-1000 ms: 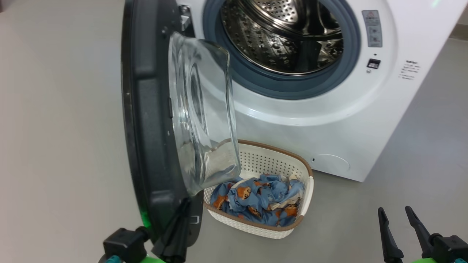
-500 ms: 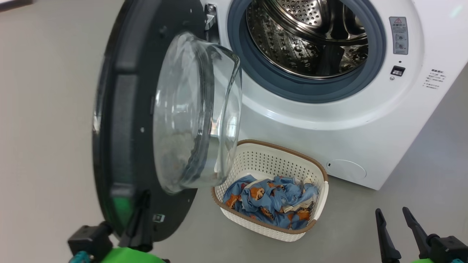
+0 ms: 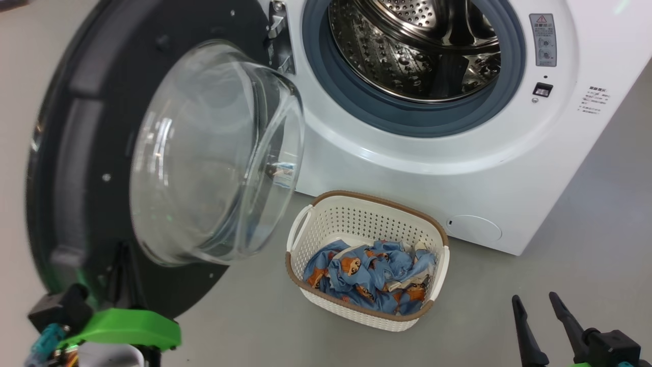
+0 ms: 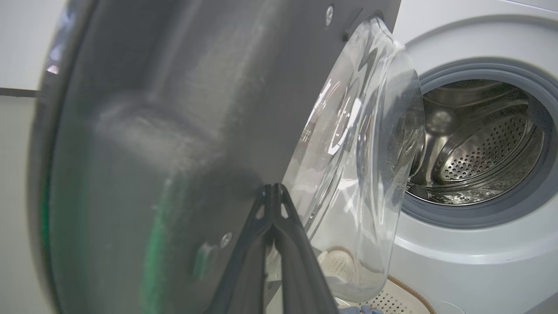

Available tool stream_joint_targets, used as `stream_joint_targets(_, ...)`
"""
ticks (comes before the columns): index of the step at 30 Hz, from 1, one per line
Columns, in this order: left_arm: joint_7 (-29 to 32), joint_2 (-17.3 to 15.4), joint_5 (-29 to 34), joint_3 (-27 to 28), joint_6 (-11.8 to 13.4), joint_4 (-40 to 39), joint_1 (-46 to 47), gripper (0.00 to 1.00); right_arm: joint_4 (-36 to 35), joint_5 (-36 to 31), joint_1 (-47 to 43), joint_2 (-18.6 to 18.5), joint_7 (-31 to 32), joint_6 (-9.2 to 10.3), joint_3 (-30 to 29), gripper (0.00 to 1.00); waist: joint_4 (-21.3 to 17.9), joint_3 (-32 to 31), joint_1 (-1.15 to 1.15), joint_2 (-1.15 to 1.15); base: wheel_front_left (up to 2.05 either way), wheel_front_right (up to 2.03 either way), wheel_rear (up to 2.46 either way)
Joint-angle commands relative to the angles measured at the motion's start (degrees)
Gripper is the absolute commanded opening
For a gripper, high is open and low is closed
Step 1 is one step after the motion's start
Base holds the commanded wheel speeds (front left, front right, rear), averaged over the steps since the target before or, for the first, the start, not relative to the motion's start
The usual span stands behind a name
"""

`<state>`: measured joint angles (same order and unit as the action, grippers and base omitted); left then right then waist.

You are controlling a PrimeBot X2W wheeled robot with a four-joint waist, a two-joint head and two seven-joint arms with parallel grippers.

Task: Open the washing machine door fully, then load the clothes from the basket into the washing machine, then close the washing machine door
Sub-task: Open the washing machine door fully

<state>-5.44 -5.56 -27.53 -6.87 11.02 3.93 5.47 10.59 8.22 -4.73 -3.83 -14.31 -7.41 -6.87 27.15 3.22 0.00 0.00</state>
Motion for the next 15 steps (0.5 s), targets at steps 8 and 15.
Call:
stream_joint_targets(8, -5.9, -3.5, -1.3, 6.9, 0.5, 11.6, 8.4, 0.0, -0.3, 1.4, 0.0, -0.3, -0.7, -0.08, 3.6, 1.0, -1.9, -0.2, 0.0, 0.0, 0.0, 0.0, 0.0)
stream_joint_targets(15, -8.9, -4.7, -1.8, 10.4, -0.3, 20.9, 13.7, 0.0, 0.4, 1.6, -0.2, -0.1, -0.7, -0.08, 3.8, 1.0, -3.1, -0.5, 0.0, 0.0, 0.0, 0.0, 0.0)
